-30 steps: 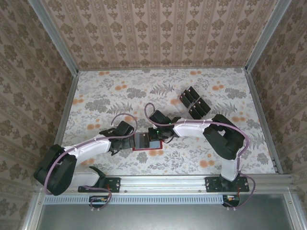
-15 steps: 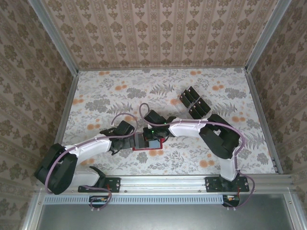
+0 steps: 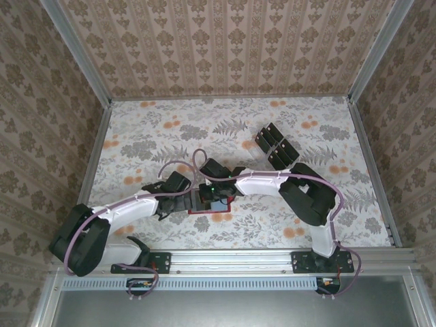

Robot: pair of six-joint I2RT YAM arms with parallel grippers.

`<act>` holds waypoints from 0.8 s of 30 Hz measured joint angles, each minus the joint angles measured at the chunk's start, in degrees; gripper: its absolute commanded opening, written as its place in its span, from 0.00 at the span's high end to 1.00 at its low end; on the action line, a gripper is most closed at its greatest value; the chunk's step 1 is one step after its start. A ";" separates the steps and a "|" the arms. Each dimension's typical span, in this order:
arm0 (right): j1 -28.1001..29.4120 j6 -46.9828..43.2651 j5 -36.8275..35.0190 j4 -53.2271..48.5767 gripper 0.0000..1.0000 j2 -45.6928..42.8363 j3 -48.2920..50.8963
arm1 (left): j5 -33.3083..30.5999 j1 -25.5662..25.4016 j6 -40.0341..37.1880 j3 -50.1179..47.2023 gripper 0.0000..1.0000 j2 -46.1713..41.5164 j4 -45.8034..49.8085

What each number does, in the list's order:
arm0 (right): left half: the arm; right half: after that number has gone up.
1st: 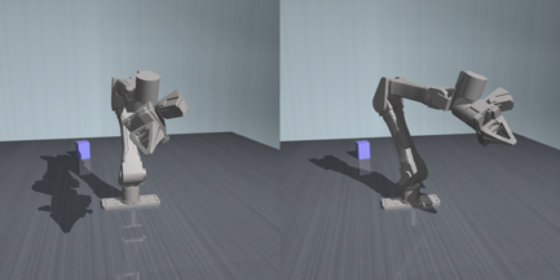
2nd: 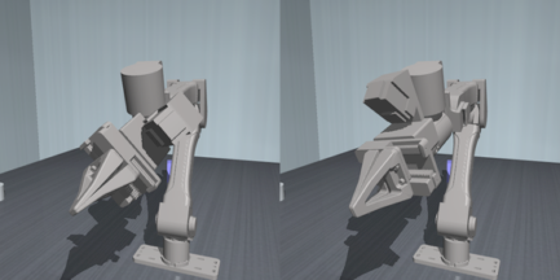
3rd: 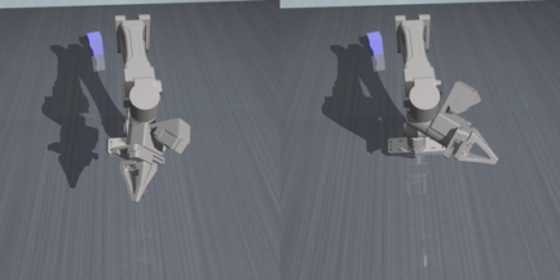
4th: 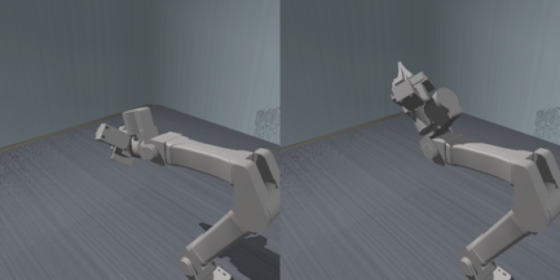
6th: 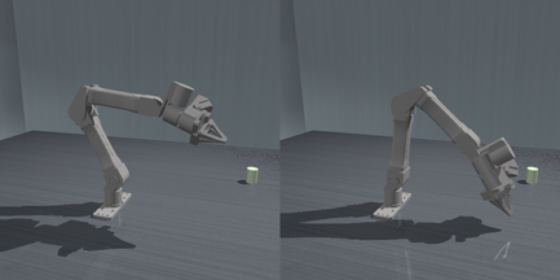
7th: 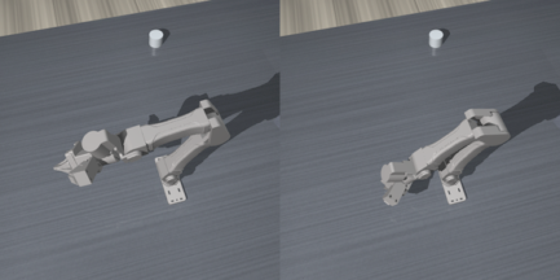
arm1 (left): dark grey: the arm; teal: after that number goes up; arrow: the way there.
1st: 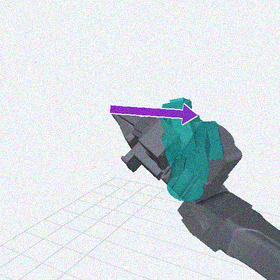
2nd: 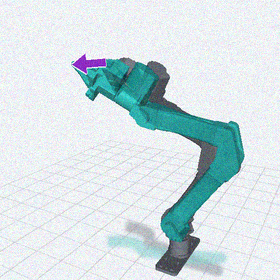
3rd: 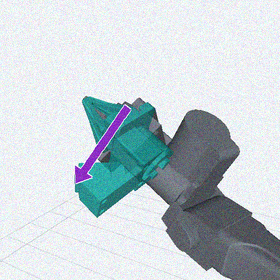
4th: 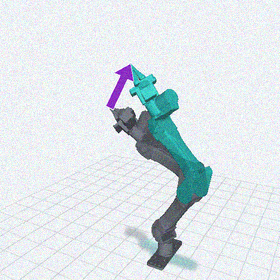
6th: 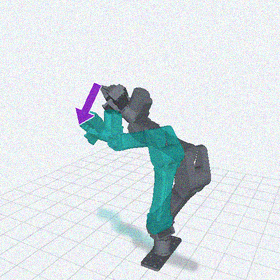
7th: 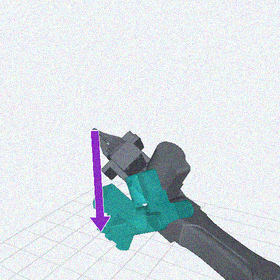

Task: Put the credit cards into the card holder
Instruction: Insert the credit card into the card holder.

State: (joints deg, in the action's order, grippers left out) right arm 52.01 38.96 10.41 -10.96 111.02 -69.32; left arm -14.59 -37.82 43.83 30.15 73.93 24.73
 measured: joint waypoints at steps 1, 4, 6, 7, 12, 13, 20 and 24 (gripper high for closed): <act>0.00 -0.02 -0.24 -0.04 0.97 -0.90 0.52 | 0.00 0.00 0.00 0.00 0.00 0.00 0.00; 0.00 -0.02 -1.05 -0.09 0.97 -2.91 1.38 | 0.00 0.00 0.00 0.00 0.00 0.00 0.00; 0.00 -0.02 -1.29 0.00 0.98 -3.65 1.79 | 0.00 0.00 0.00 0.00 0.00 0.02 0.00; 0.00 -0.02 -1.49 0.00 0.98 -3.82 2.10 | 0.00 0.00 0.00 0.00 0.00 0.07 0.00; 0.00 0.00 -2.01 -0.02 1.00 -3.85 4.42 | 0.00 0.00 0.00 0.02 0.00 0.11 -0.02; -0.02 0.00 -2.14 -0.02 1.00 -3.85 4.81 | 0.00 0.00 0.00 0.02 0.00 0.11 -0.02; -0.37 0.17 -2.51 0.07 1.00 -3.85 6.45 | 0.00 0.00 0.00 0.04 0.00 0.22 -0.04; -0.37 0.22 -2.47 0.35 1.00 -3.76 6.45 | 0.00 0.00 0.00 0.04 0.00 0.28 -0.04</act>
State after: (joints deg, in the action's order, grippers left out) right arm 51.64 39.18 7.94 -10.61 107.26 -62.87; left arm -14.59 -37.82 43.83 30.20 74.22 24.69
